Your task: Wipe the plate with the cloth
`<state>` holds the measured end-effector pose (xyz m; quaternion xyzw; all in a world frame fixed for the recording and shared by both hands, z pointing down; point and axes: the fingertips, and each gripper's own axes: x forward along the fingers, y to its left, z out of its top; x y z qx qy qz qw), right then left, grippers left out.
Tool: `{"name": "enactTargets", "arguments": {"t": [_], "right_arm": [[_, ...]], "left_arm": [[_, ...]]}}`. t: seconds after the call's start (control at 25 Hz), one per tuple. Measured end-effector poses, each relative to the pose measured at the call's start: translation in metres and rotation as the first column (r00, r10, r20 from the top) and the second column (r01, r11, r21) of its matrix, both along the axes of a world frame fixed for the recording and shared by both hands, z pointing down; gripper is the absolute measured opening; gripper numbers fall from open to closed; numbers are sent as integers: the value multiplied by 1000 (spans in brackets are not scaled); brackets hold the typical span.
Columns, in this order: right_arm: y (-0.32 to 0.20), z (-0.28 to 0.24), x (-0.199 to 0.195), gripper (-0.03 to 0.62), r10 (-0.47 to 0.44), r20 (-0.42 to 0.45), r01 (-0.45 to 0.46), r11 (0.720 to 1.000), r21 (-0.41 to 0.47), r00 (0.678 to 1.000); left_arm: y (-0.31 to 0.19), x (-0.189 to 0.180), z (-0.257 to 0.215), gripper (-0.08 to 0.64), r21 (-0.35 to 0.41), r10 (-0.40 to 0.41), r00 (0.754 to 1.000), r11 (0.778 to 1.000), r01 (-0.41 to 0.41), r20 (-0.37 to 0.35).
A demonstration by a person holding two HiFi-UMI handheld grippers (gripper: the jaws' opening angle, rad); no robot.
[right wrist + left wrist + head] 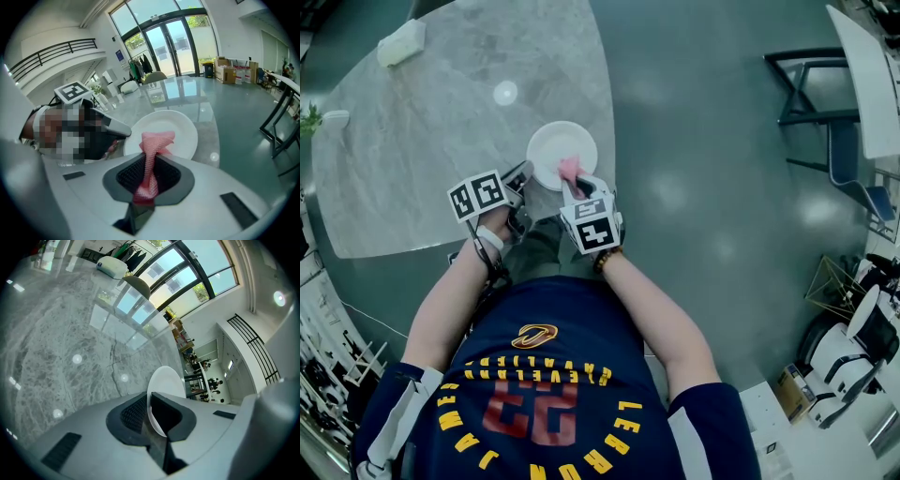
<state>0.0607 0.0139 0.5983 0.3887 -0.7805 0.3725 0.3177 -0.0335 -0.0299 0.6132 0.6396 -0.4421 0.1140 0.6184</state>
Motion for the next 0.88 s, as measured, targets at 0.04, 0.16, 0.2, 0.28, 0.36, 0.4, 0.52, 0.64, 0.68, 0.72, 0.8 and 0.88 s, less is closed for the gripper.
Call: {"name": "enactTargets", "arguments": {"t": [0.04,0.16,0.2,0.28,0.36,0.4,0.52,0.64,0.68,0.72,0.8,0.88], "right_arm": [[-2,0,7,40,16,-3,-16,1000,2,1000],[-9,0,26,41,55,-11,-55,998,17,998],[-11,-1,31,41,67,-13,-67,998,19,998],[-13,-2,40,41,92,-17,-92,996,19,996],[-13,-3,46,41,117,-22,-117,993,17,993],[-13,-4,48,41,127,-24,-127,992,16,992],[-15,-3,54,41,137,-27,-136,991,14,990],[-14,-3,56,41,142,-31,-142,990,15,989],[-15,-5,57,41,148,-32,-148,989,20,988],[-15,-7,59,41,155,-33,-154,988,28,987],[-18,-13,63,40,169,-30,-167,985,43,985],[-19,-20,69,41,182,-24,-181,982,53,983]], "left_arm": [[0,1,0,32,0,1,1000,1000,-1,1],[0,2,-1,32,1,2,1000,1000,-2,3],[0,2,-1,32,-1,0,1000,1000,0,3],[1,2,-1,32,-4,-3,1000,1000,3,1],[3,-1,-2,32,-6,-4,1000,1000,4,2],[3,-2,-3,32,-7,-5,1000,1000,5,5],[2,-1,-2,32,-8,-9,1000,1000,9,16],[3,2,-2,32,-10,-18,1000,1000,18,10],[3,3,-3,34,-9,-19,1000,1000,19,2],[4,4,-4,34,-7,-19,1000,1000,19,-5],[4,4,-7,38,-1,-20,1000,1000,20,-4],[4,1,-10,53,7,-32,999,999,32,0]]}}
